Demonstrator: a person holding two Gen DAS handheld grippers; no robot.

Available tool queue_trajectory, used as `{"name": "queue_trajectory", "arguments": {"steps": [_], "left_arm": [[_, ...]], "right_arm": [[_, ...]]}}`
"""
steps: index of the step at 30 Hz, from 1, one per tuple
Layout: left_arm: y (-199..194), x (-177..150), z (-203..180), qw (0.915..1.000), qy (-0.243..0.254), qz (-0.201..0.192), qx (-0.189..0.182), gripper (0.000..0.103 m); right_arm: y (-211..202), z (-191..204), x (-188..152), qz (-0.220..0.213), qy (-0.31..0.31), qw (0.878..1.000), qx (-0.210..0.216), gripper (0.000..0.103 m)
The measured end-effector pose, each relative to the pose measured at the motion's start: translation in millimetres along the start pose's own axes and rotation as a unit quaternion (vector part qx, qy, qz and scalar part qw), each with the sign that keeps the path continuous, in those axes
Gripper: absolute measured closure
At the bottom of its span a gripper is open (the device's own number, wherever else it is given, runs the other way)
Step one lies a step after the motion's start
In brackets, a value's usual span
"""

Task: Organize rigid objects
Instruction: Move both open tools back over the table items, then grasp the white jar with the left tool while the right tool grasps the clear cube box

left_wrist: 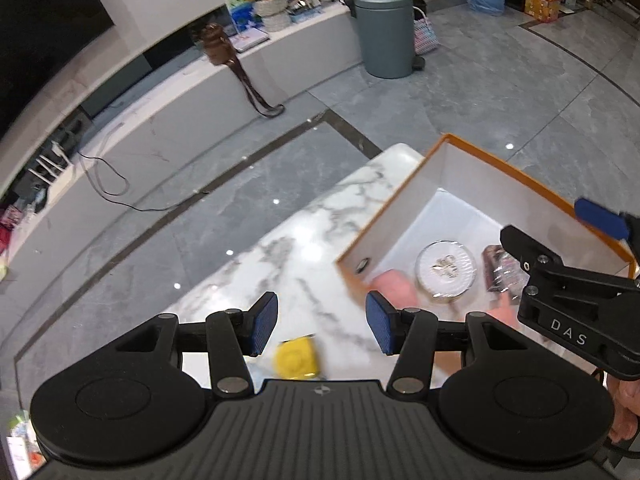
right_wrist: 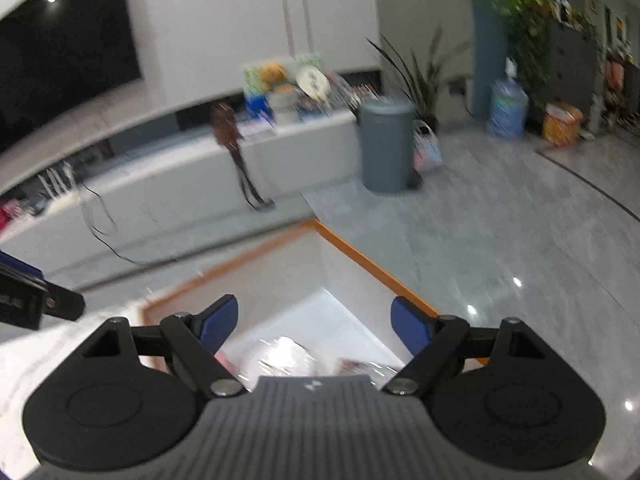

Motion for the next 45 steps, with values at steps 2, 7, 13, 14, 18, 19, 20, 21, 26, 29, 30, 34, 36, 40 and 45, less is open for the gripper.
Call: {"name": "queue_trajectory", "arguments": {"steps": [2,7,13,14,18,19,20,21,26,29,30,34,36,40,45], "left_arm": [[-9.1,-2.5,12.7,0.9999,0.000,-0.007,0.009,0.041],[-22.5,-10.9,46.6,0.9994,-0.018,-0.016,0.025,0.038],[-30.0,-32.8,88.8,0.9983,-0.047,-0.028,0.022,0.037],[-31.3,-37.3,94.6,0.9980,-0.048,-0.038,0.019,0.034],[-26.4,-62.5,114.9,0.9967,-0.052,-0.059,0.021,0.031],[-23.7,-68.7,119.1,0.9965,-0.057,-0.059,0.018,0.031],[-20.9,-75.5,123.4,0.9962,-0.062,-0.059,0.014,0.031],[-19.2,-82.2,126.1,0.9957,-0.068,-0.063,0.012,0.031],[-10.0,-119.1,131.9,0.9930,-0.061,-0.097,0.028,0.025],[-0.4,-142.4,131.2,0.9926,-0.065,-0.098,0.029,0.025],[2.5,-149.8,129.3,0.9928,-0.064,-0.097,0.028,0.025],[16.3,-179.3,122.6,0.9936,-0.053,-0.095,0.031,0.025],[23.4,-189.7,121.8,0.9937,-0.054,-0.094,0.027,0.025],[39.0,-202.3,126.0,0.9928,-0.062,-0.101,0.017,0.025],[56.4,-209.8,134.6,0.9910,-0.086,-0.103,-0.004,0.024]], "right_arm": [[-7.9,14.6,8.1,-0.024,-0.017,1.000,0.005,0.020],[-19.9,54.2,18.3,-0.060,-0.033,0.997,0.041,0.021],[-28.9,95.6,21.6,-0.091,-0.070,0.991,0.062,0.021],[-29.5,101.4,22.0,-0.095,-0.076,0.990,0.065,0.021],[-34.0,123.3,19.5,-0.110,-0.106,0.986,0.073,0.021],[-33.3,127.1,19.3,-0.111,-0.113,0.985,0.073,0.021],[-33.1,131.3,18.6,-0.114,-0.120,0.984,0.073,0.021],[-33.3,135.8,18.0,-0.117,-0.126,0.982,0.074,0.021],[-32.4,156.0,14.2,-0.132,-0.146,0.977,0.083,0.020],[-30.1,168.9,10.7,-0.136,-0.163,0.973,0.089,0.015],[-28.7,173.1,9.2,-0.134,-0.169,0.972,0.090,0.015],[-22.2,184.9,3.4,-0.123,-0.186,0.970,0.098,0.015],[-20.0,192.6,-3.4,-0.115,-0.194,0.969,0.103,0.015],[-10.9,202.4,-15.3,-0.092,-0.201,0.967,0.126,0.015],[2.6,208.9,-21.3,-0.071,-0.200,0.967,0.141,0.015]]}}
Point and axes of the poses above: each gripper's, at about its wrist camera, not at the fingertips, and y roughly the way its jaws point, z to its left, x to its top, the point moved 6 cm from there along y, roughly the way its jaws point, and after that the axes turned 14 degrees about -y, right-handed, at the moved point
